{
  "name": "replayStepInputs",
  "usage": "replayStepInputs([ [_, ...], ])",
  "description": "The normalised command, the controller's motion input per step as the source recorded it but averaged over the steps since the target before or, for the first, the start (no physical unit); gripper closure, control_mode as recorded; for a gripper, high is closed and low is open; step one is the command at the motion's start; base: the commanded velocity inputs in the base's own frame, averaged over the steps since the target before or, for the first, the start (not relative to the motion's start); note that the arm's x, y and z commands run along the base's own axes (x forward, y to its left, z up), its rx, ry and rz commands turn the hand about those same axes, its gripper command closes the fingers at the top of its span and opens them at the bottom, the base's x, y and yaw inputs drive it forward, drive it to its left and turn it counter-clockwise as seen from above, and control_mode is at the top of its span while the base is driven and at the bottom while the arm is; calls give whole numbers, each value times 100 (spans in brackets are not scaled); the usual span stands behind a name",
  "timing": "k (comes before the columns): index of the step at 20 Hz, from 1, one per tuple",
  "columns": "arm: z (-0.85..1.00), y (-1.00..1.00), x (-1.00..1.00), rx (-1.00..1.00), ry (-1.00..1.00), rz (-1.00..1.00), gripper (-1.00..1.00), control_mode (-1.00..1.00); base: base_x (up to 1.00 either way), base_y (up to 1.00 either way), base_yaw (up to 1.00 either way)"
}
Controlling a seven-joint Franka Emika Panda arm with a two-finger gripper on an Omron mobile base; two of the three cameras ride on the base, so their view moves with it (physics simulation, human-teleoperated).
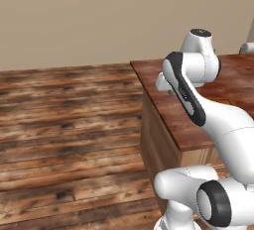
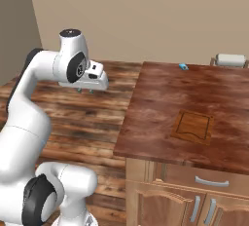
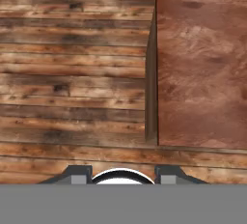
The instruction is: Open the drawer on the right and place the cutting tools on the cutting board.
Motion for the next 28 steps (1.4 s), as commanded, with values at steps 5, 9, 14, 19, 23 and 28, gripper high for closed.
replayStepInputs([
  [5,-4,-11,-17,0,0,-1,-100,-100,0,0,0],
  [9,-20,-89,-30,17,0,-14,-100,-100,0,0,0],
  [14,-29,-100,-39,33,0,-18,-100,-100,0,0,0],
  [19,-44,-100,-41,40,0,-22,-100,-100,0,0,0],
  [23,-62,-100,-46,38,0,-27,-100,-100,0,0,0],
  [28,-81,-100,-51,33,0,-31,-100,-100,0,0,0],
])
